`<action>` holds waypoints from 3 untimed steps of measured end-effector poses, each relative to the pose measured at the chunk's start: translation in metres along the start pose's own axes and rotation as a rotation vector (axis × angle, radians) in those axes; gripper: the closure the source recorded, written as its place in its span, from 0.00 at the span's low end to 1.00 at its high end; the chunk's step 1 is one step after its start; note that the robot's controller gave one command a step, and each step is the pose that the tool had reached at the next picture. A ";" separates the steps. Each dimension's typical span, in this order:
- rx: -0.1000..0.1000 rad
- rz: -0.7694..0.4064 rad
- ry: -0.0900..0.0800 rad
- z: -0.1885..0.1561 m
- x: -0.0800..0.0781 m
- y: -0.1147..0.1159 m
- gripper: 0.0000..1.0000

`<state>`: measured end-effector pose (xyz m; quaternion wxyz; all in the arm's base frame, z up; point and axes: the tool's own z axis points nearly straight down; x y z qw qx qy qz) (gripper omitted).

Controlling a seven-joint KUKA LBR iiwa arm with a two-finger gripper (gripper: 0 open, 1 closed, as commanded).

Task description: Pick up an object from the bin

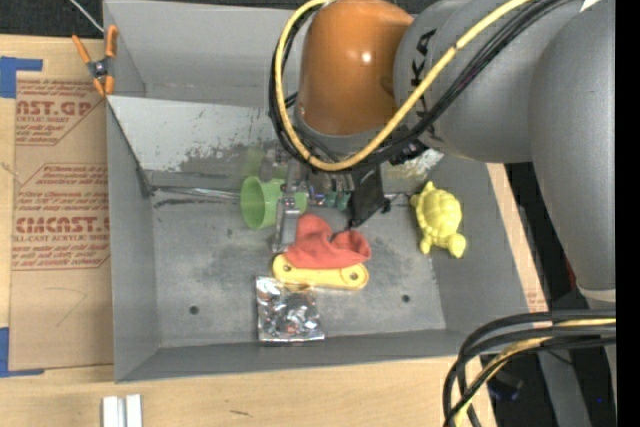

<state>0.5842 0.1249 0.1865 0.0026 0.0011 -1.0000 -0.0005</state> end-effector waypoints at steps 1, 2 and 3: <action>-0.001 0.002 -0.007 -0.005 -0.001 -0.001 0.00; 0.000 -0.010 0.002 0.072 -0.001 -0.035 0.00; -0.007 -0.128 -0.049 0.095 0.003 -0.039 0.00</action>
Offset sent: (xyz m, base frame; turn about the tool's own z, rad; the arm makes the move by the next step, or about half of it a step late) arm 0.0007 -0.0335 -0.0688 -0.0126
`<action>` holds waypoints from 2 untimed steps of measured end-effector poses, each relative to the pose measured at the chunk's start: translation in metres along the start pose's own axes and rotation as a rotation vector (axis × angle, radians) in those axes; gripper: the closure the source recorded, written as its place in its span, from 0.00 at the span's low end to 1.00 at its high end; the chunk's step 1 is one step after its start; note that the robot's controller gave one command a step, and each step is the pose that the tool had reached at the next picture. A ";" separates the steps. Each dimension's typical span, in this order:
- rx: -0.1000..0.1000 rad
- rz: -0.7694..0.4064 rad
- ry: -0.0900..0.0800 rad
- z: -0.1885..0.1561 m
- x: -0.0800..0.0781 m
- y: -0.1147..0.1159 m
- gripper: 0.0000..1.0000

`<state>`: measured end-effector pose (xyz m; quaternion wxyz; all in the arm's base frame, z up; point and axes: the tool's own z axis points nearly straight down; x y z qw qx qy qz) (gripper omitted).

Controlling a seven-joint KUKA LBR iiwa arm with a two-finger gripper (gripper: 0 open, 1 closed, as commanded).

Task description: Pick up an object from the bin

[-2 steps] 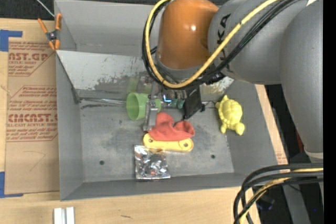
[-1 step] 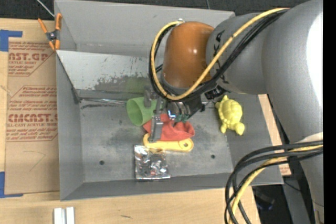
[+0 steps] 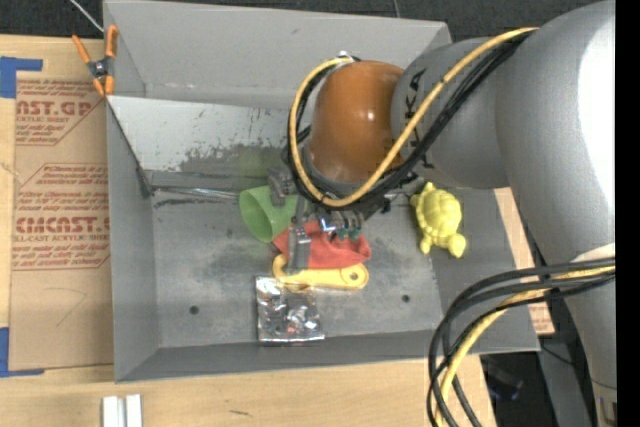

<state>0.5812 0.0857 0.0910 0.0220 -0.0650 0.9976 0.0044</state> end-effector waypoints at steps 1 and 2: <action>0.000 0.006 0.002 -0.003 -0.002 0.000 0.00; -0.007 0.186 -0.051 0.003 0.031 -0.021 0.00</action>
Offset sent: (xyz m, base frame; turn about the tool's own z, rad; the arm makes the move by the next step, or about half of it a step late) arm -0.0465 -0.0323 -0.0200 0.2064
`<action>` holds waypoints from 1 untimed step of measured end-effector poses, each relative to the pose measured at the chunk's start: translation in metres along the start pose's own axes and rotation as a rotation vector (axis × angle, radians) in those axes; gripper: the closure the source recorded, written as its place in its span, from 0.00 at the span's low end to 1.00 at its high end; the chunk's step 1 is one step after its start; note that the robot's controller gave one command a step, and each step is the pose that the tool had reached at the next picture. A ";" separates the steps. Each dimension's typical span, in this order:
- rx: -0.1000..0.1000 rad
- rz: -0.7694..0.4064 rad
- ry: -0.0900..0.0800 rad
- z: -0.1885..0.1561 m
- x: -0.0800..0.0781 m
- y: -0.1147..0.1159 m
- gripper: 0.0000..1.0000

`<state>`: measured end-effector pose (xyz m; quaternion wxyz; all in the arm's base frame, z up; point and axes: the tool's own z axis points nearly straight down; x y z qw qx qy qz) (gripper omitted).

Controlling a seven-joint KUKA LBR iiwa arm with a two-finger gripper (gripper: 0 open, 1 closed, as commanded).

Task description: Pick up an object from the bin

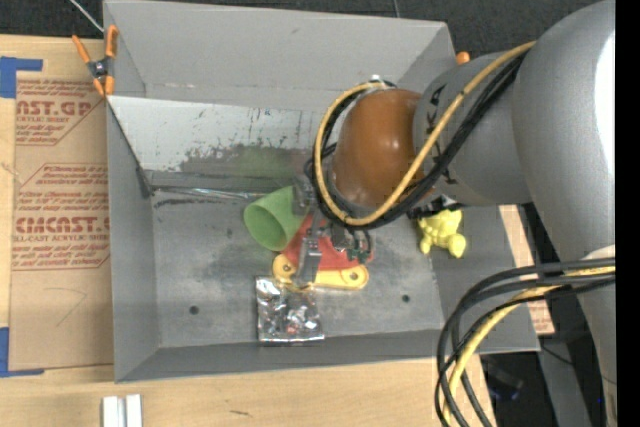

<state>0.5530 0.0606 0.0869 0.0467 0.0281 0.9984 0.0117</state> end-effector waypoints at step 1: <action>0.002 -0.366 0.050 0.012 0.025 -0.012 0.00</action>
Offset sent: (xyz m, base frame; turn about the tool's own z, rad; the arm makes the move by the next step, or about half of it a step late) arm -0.0424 -0.0129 -0.0169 -0.5068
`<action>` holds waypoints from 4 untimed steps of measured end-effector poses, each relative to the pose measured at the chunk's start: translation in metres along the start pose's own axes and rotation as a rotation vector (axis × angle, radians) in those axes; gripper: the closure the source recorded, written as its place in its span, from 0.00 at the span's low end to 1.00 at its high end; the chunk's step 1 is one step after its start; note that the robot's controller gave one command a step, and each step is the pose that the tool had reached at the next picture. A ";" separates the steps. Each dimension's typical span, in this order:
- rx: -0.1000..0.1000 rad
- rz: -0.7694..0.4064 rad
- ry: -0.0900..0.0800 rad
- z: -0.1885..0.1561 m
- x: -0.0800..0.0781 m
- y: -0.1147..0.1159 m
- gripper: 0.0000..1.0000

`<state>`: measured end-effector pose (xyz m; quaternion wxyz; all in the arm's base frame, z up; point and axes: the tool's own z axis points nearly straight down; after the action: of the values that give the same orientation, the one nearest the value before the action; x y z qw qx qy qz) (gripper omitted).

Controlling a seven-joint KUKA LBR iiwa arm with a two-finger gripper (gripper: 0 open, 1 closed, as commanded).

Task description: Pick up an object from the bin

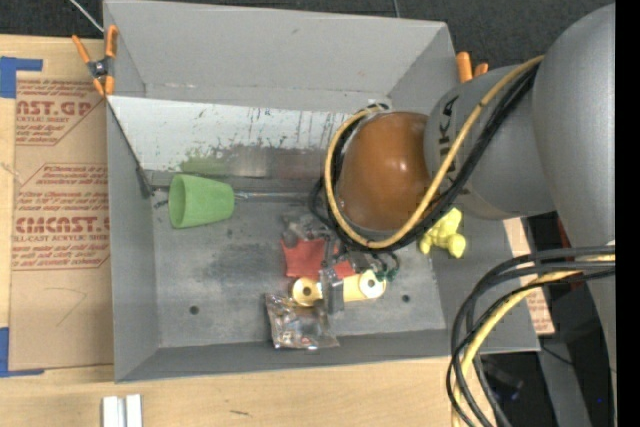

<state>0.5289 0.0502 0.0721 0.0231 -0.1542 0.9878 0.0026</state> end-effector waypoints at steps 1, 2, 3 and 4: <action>0.009 -0.139 -0.056 -0.002 0.015 0.005 1.00; 0.009 -0.139 -0.057 -0.002 0.015 0.005 1.00; 0.009 -0.192 -0.058 -0.105 0.006 0.027 1.00; 0.009 -0.192 -0.058 -0.105 0.006 0.027 1.00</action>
Offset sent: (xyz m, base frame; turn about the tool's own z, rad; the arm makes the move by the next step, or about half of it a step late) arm 0.0000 0.0000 0.0000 0.0000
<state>0.5100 0.0725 0.1766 0.0525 -0.2477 0.9674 0.0003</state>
